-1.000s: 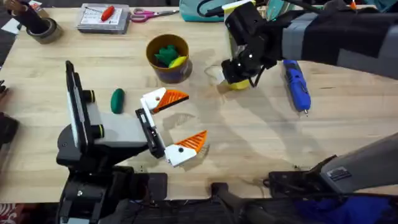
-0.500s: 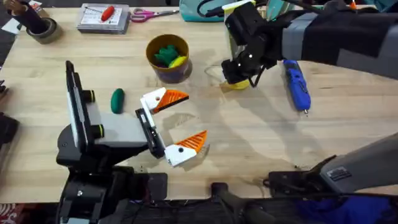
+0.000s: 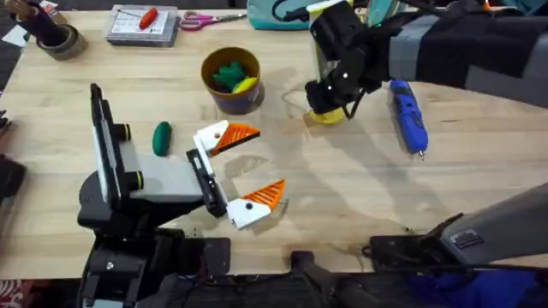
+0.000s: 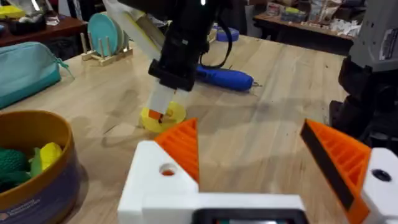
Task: Pick up the gripper from the table and insert it into the empty holder that is missing its gripper. Then pick up a screw, insert it into the mounting hole, and use the screwdriver to tighten it. Finally, clean up the table by picking up the vegetable and placing it into the bucket.
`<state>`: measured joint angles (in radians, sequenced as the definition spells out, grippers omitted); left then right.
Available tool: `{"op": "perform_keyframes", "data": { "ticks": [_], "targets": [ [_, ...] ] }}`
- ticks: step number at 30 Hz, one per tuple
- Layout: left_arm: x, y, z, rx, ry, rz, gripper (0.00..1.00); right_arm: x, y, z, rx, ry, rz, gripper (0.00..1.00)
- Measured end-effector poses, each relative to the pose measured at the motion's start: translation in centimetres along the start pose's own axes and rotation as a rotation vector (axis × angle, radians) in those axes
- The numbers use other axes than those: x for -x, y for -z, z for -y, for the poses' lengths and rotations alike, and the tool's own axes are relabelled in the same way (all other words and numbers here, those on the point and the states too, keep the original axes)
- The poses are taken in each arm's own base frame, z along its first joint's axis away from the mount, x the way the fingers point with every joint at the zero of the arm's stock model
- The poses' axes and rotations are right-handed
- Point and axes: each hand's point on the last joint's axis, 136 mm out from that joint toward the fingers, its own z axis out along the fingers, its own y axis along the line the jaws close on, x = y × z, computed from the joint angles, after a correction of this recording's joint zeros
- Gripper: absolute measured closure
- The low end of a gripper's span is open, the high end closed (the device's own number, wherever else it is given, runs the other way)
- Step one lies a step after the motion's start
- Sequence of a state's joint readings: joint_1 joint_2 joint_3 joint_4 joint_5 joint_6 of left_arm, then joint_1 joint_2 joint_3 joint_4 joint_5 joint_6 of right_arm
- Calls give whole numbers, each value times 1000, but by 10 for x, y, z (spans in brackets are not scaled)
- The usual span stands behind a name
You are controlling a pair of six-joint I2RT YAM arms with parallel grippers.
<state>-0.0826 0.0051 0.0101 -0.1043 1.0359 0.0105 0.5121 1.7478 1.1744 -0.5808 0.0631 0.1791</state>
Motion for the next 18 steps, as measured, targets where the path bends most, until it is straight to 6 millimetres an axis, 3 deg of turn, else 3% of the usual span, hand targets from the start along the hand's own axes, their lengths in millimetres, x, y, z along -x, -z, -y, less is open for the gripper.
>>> {"op": "perform_keyframes", "data": {
  "ticks": [5, 14, 18],
  "targets": [
    [0, 0, 0, 0, 0, 0, 15, 15, 26, -2, 5, 5, 36, 995],
    [0, 0, 0, 0, 0, 0, 15, 59, 149, -6, 19, 86, 167, 995],
    [0, 0, 0, 0, 0, 0, 15, 69, 187, -6, 21, 114, 207, 995]
  ]
}}
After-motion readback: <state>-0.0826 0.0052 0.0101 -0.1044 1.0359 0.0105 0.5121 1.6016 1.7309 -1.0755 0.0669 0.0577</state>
